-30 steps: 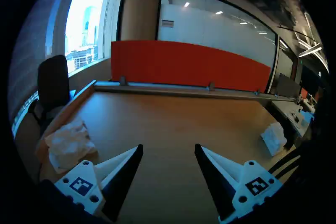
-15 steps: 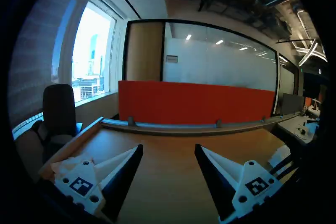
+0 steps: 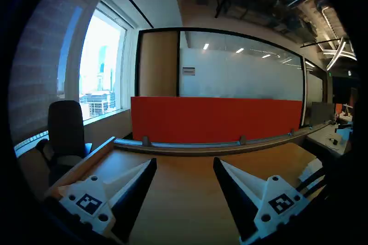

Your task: Fold towel

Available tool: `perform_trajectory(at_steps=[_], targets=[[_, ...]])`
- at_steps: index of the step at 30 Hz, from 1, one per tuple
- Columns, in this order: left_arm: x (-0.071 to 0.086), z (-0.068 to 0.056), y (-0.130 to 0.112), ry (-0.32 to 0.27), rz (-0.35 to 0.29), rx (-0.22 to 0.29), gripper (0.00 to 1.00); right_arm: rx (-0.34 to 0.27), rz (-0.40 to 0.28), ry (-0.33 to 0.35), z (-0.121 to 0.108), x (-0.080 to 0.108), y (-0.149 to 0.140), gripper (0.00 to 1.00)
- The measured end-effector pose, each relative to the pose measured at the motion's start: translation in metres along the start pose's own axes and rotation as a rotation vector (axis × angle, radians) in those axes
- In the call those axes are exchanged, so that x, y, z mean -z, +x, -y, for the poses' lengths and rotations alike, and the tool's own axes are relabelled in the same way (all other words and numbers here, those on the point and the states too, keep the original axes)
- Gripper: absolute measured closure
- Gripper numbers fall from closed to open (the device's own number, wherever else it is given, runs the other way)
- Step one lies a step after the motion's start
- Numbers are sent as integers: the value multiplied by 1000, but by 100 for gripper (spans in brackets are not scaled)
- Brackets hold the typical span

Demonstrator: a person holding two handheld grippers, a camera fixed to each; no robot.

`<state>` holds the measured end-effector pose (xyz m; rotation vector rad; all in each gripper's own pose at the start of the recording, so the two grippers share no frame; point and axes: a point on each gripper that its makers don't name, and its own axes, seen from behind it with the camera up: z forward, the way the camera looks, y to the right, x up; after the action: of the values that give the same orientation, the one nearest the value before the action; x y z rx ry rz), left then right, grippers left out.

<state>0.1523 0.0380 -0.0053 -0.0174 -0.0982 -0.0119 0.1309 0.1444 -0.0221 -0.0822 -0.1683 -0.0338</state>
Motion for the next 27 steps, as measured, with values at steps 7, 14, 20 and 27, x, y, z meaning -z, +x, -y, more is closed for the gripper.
perform_trajectory(at_steps=[7,14,20,27], targets=[[-2,-2,6,-16,-21,-4,9,-11,-38,35,36,-3,18,10],[-3,-2,9,-28,-32,-4,9,-16,-48,62,74,-6,27,10],[-4,-1,11,-35,-41,-1,9,-17,-51,89,105,-5,30,10],[-6,5,11,-36,-49,15,9,-34,-56,94,122,-9,36,10]])
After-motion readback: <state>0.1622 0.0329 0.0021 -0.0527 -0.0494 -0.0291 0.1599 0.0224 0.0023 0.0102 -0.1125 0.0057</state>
